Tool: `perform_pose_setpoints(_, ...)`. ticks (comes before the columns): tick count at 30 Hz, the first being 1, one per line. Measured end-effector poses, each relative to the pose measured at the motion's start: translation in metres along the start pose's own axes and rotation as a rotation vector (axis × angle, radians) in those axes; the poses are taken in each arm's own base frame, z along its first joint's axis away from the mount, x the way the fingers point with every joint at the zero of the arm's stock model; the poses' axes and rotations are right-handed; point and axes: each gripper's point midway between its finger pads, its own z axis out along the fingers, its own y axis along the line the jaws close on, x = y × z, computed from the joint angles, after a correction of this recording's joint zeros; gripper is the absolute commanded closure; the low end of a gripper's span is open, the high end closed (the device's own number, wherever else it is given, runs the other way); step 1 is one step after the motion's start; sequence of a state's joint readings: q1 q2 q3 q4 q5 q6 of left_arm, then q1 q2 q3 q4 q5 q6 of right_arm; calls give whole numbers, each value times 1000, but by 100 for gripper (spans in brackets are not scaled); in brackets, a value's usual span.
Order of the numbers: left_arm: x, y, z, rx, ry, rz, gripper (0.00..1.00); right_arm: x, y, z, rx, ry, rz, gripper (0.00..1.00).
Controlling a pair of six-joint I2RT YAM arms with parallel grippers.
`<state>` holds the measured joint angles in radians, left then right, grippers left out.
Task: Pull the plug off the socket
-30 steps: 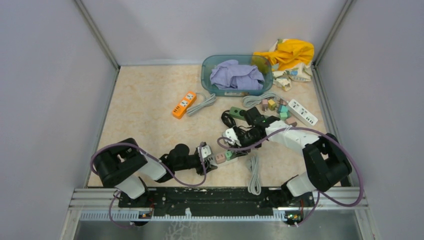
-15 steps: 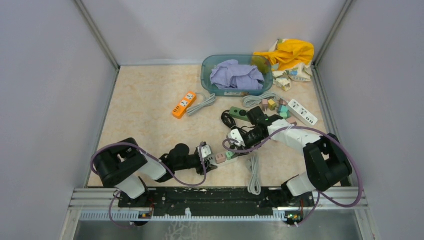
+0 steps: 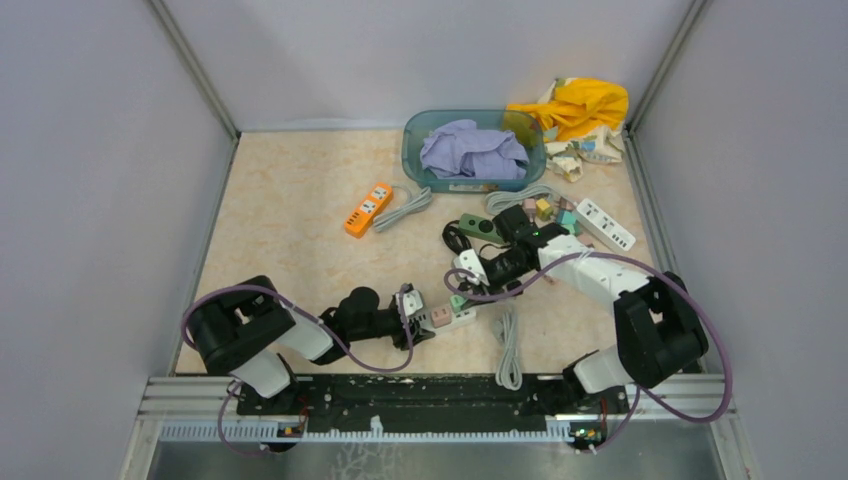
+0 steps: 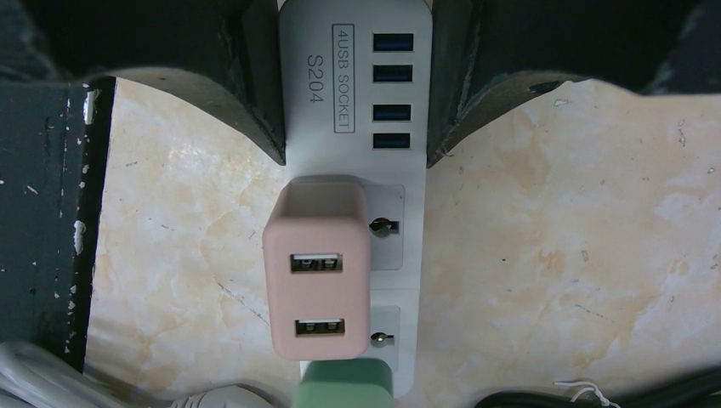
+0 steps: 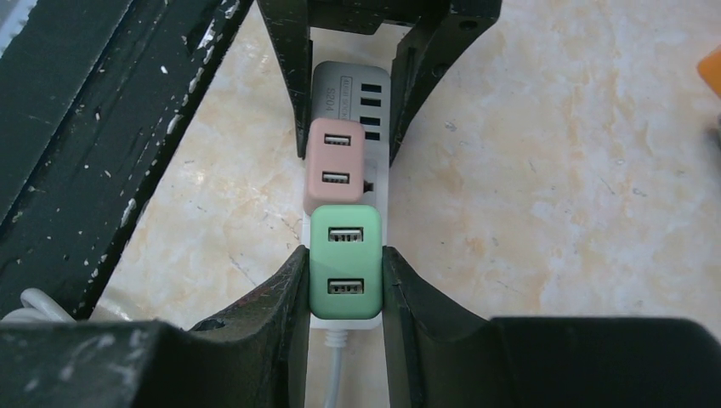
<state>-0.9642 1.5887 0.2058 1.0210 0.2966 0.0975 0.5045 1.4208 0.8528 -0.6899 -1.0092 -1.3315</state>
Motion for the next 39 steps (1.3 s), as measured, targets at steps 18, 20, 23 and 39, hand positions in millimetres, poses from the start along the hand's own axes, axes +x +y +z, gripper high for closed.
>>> perform_pose_setpoints(18,0,0,1,2,2,-5,99,-7,-14,-28,63,-40,101,100)
perform_pose_setpoints(20,-1,0,1,2,3,-9,99,-5,-21,-34,103,-40,130,100)
perform_pose_setpoints(23,-1,0,2,3,5,-14,99,-5,-35,-47,180,-36,164,100)
perform_pose_setpoints(39,-1,-1,2,5,9,-22,99,16,-86,-97,479,25,308,100)
